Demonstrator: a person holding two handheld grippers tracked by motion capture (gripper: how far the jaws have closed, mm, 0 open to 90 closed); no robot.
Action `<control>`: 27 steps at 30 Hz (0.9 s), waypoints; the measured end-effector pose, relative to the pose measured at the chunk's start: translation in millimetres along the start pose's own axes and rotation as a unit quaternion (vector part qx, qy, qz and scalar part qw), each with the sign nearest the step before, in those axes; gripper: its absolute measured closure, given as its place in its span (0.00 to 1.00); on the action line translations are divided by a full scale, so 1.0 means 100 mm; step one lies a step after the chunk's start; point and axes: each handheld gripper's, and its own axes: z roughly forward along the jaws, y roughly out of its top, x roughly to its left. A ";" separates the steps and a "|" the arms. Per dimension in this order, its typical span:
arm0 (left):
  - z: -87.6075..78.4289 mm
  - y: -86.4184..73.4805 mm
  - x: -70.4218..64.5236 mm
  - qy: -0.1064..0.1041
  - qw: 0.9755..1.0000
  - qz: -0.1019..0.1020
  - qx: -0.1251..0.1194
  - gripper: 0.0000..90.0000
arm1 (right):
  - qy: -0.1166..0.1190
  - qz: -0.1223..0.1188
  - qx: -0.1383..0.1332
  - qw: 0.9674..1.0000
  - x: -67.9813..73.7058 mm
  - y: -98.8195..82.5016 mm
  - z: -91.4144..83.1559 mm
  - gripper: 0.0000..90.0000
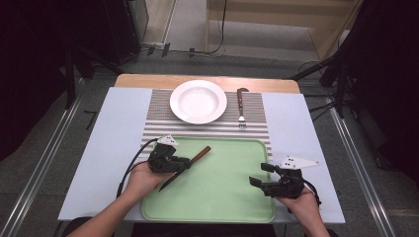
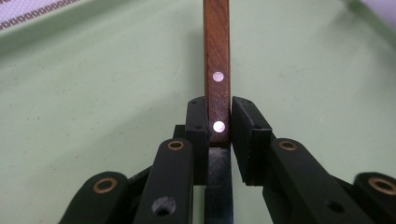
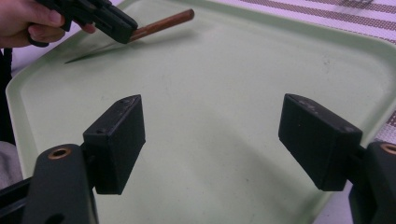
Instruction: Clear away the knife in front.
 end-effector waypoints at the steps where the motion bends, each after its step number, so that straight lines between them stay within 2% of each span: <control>1: 0.01 -0.01 0.00 0.008 1.000 0.003 0.003 0.86 | 0.000 0.000 0.000 1.000 0.00 0.00 0.00 0.24; 6: -0.01 -0.02 0.02 0.024 1.000 0.007 -0.003 0.85 | -0.001 0.000 0.000 1.000 0.00 0.00 0.00 0.24; 7: -0.01 -0.03 0.04 0.019 1.000 0.006 -0.005 0.85 | -0.001 0.000 0.000 1.000 0.00 0.00 0.00 0.24; 9: -0.02 -0.04 0.08 0.001 1.000 -0.005 -0.012 0.77 | -0.001 0.000 0.000 1.000 0.00 0.00 0.00 0.24; 10: -0.02 -0.05 0.10 -0.008 1.000 -0.011 -0.014 0.77 | -0.001 0.000 0.000 1.000 0.00 0.00 0.00 0.24; 12: -0.04 -0.04 0.11 -0.009 1.000 -0.012 -0.013 0.67 | -0.001 0.000 0.000 1.000 0.00 0.00 -0.01 0.24; 15: -0.05 -0.04 0.12 -0.024 1.000 -0.013 -0.009 0.55 | -0.001 -0.001 0.000 1.000 0.00 0.00 -0.01 0.24; 16: -0.06 -0.03 0.12 -0.030 1.000 -0.008 -0.008 0.55 | -0.001 -0.001 0.000 1.000 0.00 0.00 -0.01 0.24; 18: -0.09 -0.01 0.11 -0.030 0.999 0.002 -0.012 0.46 | -0.001 -0.003 0.001 1.000 0.01 0.00 0.00 0.24; 19: -0.10 0.00 0.11 -0.035 0.999 0.008 -0.020 0.46 | -0.001 -0.003 0.001 1.000 0.01 0.00 0.00 0.24; 20: -0.12 0.01 0.12 -0.038 0.999 0.015 -0.028 0.40 | 0.000 -0.004 0.003 1.000 0.01 0.00 0.00 0.24; 21: -0.16 0.02 0.11 -0.036 0.998 0.021 -0.040 0.40 | 0.001 -0.004 0.004 1.000 0.01 0.00 0.00 0.24; 22: -0.16 0.02 0.11 -0.036 0.998 0.021 -0.040 0.40 | 0.001 -0.004 0.004 1.000 0.01 0.00 0.00 0.24; 23: -0.19 0.05 0.10 -0.039 0.998 0.033 -0.047 0.38 | 0.001 -0.004 0.005 1.000 0.01 0.00 0.00 0.24; 27: -0.23 0.09 0.06 -0.045 0.997 0.041 -0.051 0.36 | 0.000 -0.007 0.006 1.000 0.02 0.00 0.00 0.24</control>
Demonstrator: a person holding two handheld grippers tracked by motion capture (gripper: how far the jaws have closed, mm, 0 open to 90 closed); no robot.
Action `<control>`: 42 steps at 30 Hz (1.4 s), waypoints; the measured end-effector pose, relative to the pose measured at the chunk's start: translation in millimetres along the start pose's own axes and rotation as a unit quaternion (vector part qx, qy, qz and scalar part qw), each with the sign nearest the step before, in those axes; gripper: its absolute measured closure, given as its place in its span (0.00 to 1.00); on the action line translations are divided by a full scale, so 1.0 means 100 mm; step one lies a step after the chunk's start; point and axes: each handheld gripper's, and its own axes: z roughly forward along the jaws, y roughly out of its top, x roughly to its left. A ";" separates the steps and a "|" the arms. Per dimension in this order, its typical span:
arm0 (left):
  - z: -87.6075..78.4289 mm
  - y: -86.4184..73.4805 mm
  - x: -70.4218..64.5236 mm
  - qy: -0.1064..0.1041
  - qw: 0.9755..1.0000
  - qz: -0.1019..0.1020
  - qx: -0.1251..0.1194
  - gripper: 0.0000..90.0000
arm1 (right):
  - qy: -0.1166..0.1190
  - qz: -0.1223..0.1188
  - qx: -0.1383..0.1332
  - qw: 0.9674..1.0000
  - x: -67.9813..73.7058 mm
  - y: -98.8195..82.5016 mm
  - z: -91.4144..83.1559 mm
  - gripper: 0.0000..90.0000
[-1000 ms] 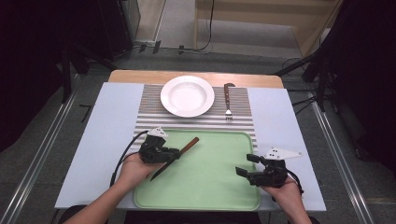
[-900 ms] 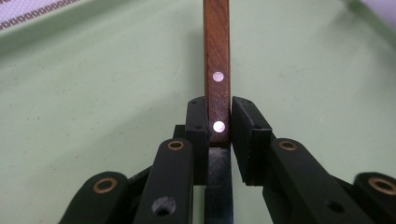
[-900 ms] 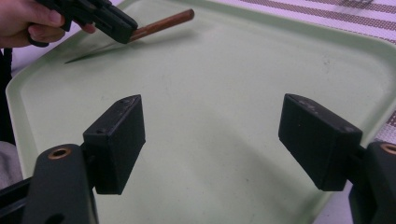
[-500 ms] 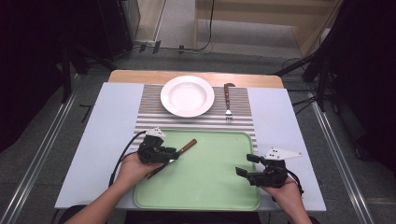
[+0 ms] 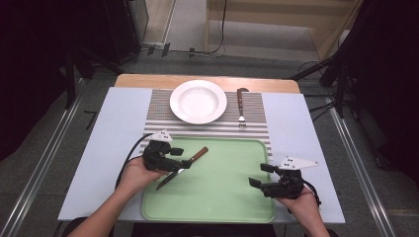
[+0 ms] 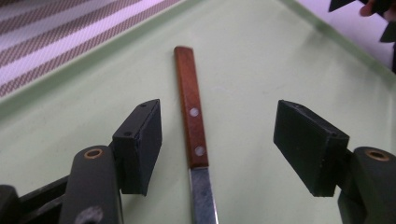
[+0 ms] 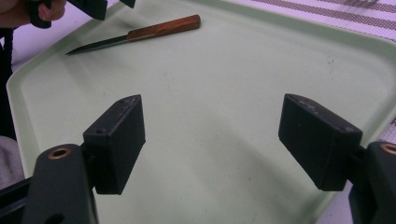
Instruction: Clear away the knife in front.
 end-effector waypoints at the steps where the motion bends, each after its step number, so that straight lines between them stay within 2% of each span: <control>1: 0.00 0.01 -0.02 -0.001 1.000 0.004 -0.002 0.36 | 0.001 0.000 0.000 1.000 0.00 0.00 0.00 0.24; 5: -0.02 0.04 -0.07 -0.009 1.000 0.017 0.006 0.37 | 0.001 -0.001 0.001 1.000 0.00 0.00 0.01 0.24; 6: -0.01 0.06 -0.10 -0.011 1.000 0.026 0.007 0.37 | -0.001 -0.001 0.001 1.000 0.00 0.00 0.00 0.24; 7: -0.01 0.06 -0.10 -0.011 1.000 0.026 0.007 0.38 | -0.001 -0.001 0.001 1.000 0.00 0.00 0.00 0.24; 10: 0.02 0.09 -0.16 -0.005 0.999 0.043 0.008 0.40 | -0.001 0.000 0.002 1.000 0.00 0.00 0.00 0.24; 11: 0.06 0.12 -0.18 0.001 0.999 0.047 0.016 0.48 | 0.000 -0.001 0.001 1.000 0.00 0.00 0.00 0.24; 12: 0.06 0.12 -0.18 0.001 0.999 0.047 0.016 0.50 | 0.000 -0.001 0.001 1.000 0.00 0.00 0.00 0.24; 13: 0.09 0.13 -0.19 0.008 0.998 0.051 0.020 0.61 | 0.001 -0.001 0.001 1.000 0.00 0.00 0.00 0.24; 14: 0.13 0.14 -0.18 0.010 0.998 0.056 0.020 0.64 | 0.001 -0.001 0.001 1.000 0.00 0.00 0.00 0.24; 17: 0.19 0.16 -0.16 0.002 0.999 0.041 0.023 0.82 | 0.000 -0.001 0.001 1.000 0.00 0.00 0.00 0.24; 19: 0.20 0.16 -0.15 0.007 0.999 0.044 0.026 0.97 | 0.000 -0.001 0.000 1.000 0.00 0.00 0.00 0.24; 20: 0.24 0.18 -0.15 0.009 0.998 0.043 0.035 1.00 | 0.000 -0.001 0.000 1.000 0.00 0.00 0.00 0.24; 21: 0.24 0.18 -0.15 0.009 0.998 0.043 0.035 1.00 | 0.000 -0.001 0.000 1.000 0.00 0.00 0.00 0.24; 22: 0.29 0.17 -0.15 0.007 0.998 0.045 0.048 1.00 | 0.001 -0.001 0.000 1.000 0.00 0.00 0.00 0.24; 26: 0.36 0.15 -0.12 0.012 0.997 0.045 0.064 1.00 | 0.000 -0.002 0.000 1.000 0.00 -0.01 -0.01 0.24; 31: 0.40 0.09 0.00 0.020 0.996 0.026 0.078 1.00 | 0.000 -0.002 -0.001 1.000 0.00 0.00 -0.01 0.24; 42: 0.37 0.04 0.03 0.024 0.996 0.027 0.085 1.00 | -0.001 0.002 -0.002 1.000 0.00 -0.01 -0.02 0.24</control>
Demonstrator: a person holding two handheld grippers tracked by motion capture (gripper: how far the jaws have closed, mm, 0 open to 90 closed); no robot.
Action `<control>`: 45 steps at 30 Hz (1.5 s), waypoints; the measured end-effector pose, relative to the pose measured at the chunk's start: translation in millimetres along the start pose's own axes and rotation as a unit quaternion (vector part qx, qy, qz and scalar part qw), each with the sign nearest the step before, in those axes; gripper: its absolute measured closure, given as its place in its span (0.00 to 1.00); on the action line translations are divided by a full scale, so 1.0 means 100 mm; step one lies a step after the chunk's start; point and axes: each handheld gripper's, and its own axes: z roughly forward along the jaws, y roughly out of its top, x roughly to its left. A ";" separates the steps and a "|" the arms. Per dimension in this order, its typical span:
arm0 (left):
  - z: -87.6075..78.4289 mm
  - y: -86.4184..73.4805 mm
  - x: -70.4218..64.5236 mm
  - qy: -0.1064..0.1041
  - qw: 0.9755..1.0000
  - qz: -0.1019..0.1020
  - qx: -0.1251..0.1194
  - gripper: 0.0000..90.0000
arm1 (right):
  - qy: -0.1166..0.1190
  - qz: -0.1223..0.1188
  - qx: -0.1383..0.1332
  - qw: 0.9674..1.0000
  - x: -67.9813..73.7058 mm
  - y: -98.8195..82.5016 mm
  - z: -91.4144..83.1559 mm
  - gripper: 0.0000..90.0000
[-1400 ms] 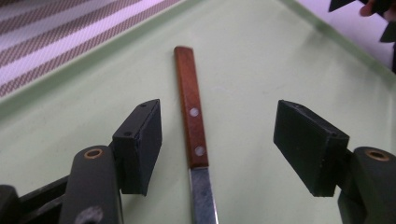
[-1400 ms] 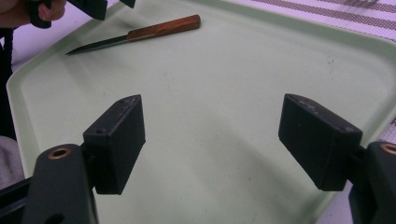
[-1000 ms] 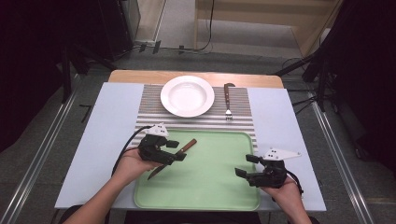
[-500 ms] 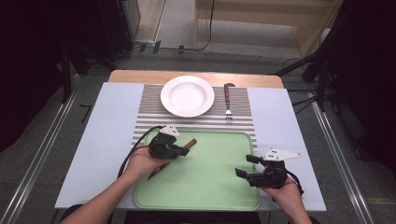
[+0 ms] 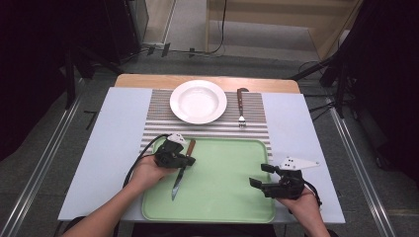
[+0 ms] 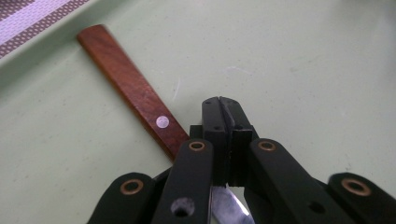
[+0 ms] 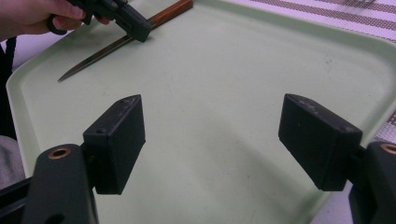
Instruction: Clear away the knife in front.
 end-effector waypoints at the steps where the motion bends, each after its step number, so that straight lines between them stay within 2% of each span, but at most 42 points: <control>1: -0.02 -0.02 0.01 0.000 1.000 -0.003 0.001 1.00 | 0.000 -0.001 0.000 1.000 0.00 0.00 0.00 0.24; 11: -0.14 -0.15 0.03 0.003 1.000 -0.014 0.004 1.00 | -0.004 0.002 0.000 1.000 -0.01 0.00 -0.01 0.24; 18: -0.27 -0.30 0.11 0.000 0.999 -0.034 -0.003 1.00 | -0.003 0.001 -0.001 1.000 -0.01 0.00 0.00 0.24; 29: -0.38 -0.40 0.18 0.005 0.999 -0.049 -0.005 1.00 | -0.003 0.004 -0.002 1.000 -0.02 0.00 -0.01 0.24; 36: -0.45 -0.48 0.20 0.007 0.999 -0.049 -0.003 1.00 | -0.003 0.004 -0.002 1.000 -0.02 0.00 -0.01 0.24; 45: -0.59 -0.60 0.31 0.024 0.997 -0.071 -0.009 1.00 | -0.004 0.004 -0.003 1.000 -0.02 0.00 -0.01 0.24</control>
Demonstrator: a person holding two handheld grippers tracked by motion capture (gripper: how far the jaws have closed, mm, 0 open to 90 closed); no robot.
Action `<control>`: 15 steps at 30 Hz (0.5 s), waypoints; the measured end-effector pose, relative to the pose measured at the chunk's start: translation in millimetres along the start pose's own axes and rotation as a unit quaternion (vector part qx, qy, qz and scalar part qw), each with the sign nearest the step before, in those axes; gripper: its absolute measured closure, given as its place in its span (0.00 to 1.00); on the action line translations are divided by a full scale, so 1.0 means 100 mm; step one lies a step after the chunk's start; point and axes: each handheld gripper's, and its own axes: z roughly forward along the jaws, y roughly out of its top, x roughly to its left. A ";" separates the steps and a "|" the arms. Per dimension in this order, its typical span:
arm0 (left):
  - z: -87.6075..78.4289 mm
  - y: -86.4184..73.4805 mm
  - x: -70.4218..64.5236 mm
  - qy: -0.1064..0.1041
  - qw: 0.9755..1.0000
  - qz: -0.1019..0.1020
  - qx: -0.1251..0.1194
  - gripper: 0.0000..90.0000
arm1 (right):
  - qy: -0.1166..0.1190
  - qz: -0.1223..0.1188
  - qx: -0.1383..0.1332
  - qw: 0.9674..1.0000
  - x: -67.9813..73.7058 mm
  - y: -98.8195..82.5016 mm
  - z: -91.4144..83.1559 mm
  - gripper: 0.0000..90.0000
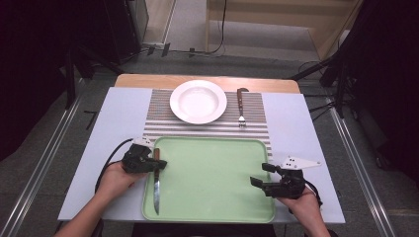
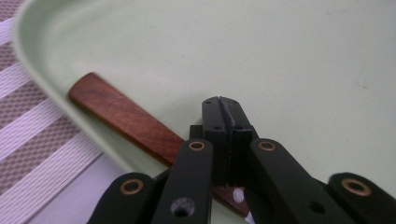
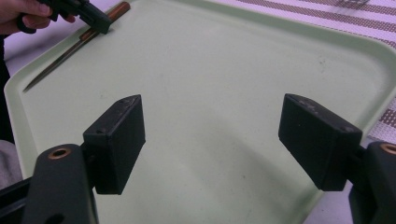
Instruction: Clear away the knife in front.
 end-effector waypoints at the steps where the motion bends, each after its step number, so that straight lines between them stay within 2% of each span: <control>1: -0.03 -0.02 0.02 0.002 1.000 -0.002 -0.001 1.00 | 0.000 -0.001 0.001 1.000 0.00 0.00 0.00 0.24; 3: -0.03 -0.04 0.02 -0.005 1.000 -0.002 -0.003 1.00 | 0.000 -0.002 0.002 1.000 0.00 0.00 0.00 0.24; 6: -0.03 -0.04 -0.03 0.010 1.000 0.016 0.003 1.00 | 0.000 -0.003 0.002 1.000 0.00 0.00 0.00 0.24; 9: -0.04 -0.04 -0.01 0.003 1.000 0.012 0.002 0.99 | 0.000 -0.007 -0.001 1.000 0.00 0.00 0.00 0.24; 10: -0.04 -0.04 -0.01 -0.001 1.000 0.009 -0.001 0.91 | 0.002 -0.007 -0.001 1.000 0.01 0.00 0.00 0.25; 12: -0.06 -0.02 -0.01 -0.001 1.000 0.010 -0.002 0.90 | 0.002 -0.008 -0.002 1.000 0.01 0.00 0.00 0.25; 15: -0.10 -0.01 0.00 -0.017 1.000 0.005 -0.017 0.83 | 0.004 -0.012 -0.006 1.000 0.01 0.00 -0.01 0.25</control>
